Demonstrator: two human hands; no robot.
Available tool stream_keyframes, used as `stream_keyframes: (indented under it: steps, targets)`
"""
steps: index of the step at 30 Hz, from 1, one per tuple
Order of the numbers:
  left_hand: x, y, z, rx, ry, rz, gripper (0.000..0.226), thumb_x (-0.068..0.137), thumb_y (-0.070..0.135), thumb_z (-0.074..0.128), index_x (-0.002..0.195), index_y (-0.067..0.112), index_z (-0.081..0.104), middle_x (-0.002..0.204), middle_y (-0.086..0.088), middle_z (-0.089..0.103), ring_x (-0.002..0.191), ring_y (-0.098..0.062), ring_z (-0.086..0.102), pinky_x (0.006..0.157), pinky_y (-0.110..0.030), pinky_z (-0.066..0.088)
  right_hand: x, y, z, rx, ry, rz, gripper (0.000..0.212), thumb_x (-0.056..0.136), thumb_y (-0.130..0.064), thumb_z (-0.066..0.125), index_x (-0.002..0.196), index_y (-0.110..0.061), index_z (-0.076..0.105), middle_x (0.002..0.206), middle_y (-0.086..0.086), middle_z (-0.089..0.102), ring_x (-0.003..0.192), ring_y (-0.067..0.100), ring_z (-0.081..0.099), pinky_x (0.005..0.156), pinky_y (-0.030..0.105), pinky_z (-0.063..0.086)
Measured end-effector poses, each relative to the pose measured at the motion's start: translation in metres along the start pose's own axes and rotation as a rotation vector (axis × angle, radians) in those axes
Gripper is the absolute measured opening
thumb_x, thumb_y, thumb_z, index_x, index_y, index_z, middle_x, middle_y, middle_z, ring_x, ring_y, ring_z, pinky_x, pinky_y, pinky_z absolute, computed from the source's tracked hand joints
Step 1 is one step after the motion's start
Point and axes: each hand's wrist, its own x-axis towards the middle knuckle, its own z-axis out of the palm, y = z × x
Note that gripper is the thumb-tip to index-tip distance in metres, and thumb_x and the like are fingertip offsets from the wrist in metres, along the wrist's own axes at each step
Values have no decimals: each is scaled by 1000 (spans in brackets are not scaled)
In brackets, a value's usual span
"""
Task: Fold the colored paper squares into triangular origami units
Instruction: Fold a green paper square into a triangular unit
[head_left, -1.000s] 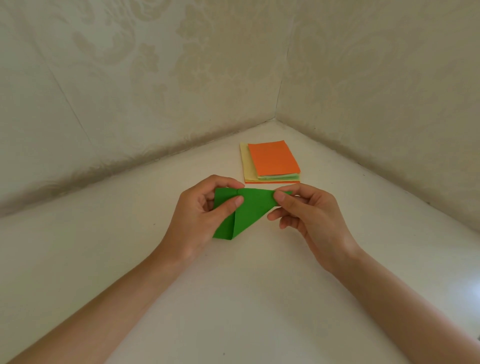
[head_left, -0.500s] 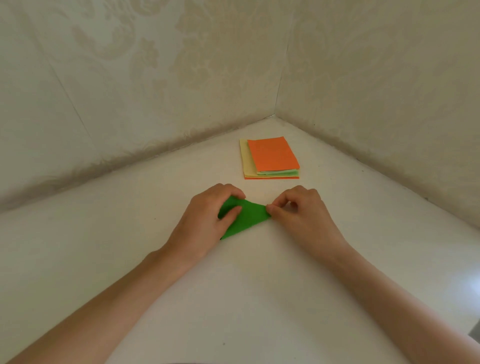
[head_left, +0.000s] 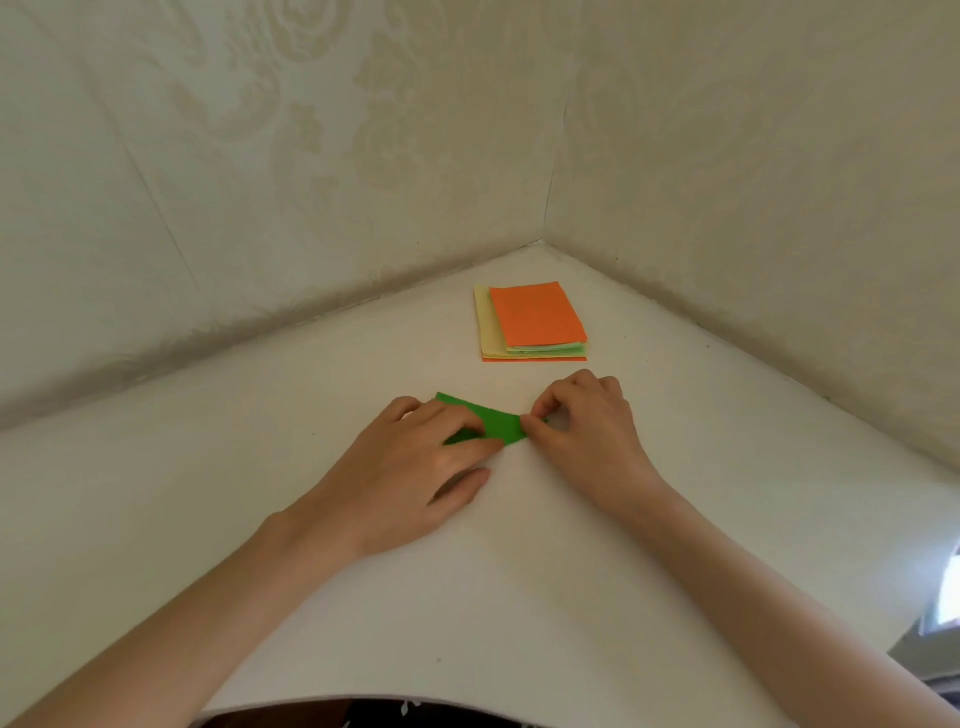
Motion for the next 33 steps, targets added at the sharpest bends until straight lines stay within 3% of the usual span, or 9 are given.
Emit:
stream_keyframes:
  steps: [7,9,13,15,19,22,24,29,33]
  targets:
    - [-37,-17,-10,95,168,4,41,97,39,38,96,23,76,99,2,66,87,-16,58,83,-33,38,-1,2,1,-46,16,-35,11,90,-29,56,83,-21,54,95,-6,46,95,14,34,80,28,29]
    - [-36,-11,-11,60,213,-155,52,98,48,32,93,21,75,98,3,66,84,-17,61,82,-32,37,-2,3,2,-22,0,-40,13,90,-26,55,80,-20,53,92,-5,49,94,16,38,81,29,33]
    - [-11,9,-22,-585,278,-840,74,71,72,46,122,20,54,105,8,62,92,-8,58,75,-15,41,-8,-1,-3,645,137,34,21,93,-15,54,73,-14,54,73,-4,54,72,6,48,66,21,36]
    - [4,9,-26,-986,256,-985,88,56,72,54,124,17,51,102,8,66,93,-3,61,78,-13,44,-8,-3,-5,814,254,50,20,96,-14,50,76,-14,53,72,-6,55,69,2,47,64,15,35]
    - [30,20,-31,-1409,327,-835,70,60,53,67,115,11,60,102,1,72,95,-8,68,89,-26,51,-11,-9,-2,898,283,36,19,98,-13,46,80,-16,53,74,-6,57,70,2,47,64,12,35]
    - [43,25,-28,-1460,532,-778,21,84,19,65,104,11,65,99,-6,72,92,-16,69,81,-24,55,-15,-10,4,772,176,-19,19,97,-15,48,79,-14,54,76,-5,55,68,0,46,64,11,35]
    - [42,19,-26,-1453,576,-781,14,90,5,58,102,7,65,94,-8,73,88,-18,71,76,-24,56,-15,-8,6,639,39,-39,17,93,-25,55,77,-20,56,80,-4,57,71,4,47,63,13,34]
    - [26,-1,-31,-1245,96,-618,14,89,2,59,101,6,64,87,-4,74,80,-13,71,69,-20,54,-4,-13,-11,860,-183,-53,32,87,-44,57,103,-17,63,96,-6,65,88,6,58,74,17,45]
    - [21,-5,-30,-1183,-81,-595,20,87,6,62,105,8,53,85,-4,75,78,-12,70,70,-18,52,5,-30,-5,898,-186,-26,9,88,-20,62,91,-12,65,83,1,65,78,6,58,72,19,45]
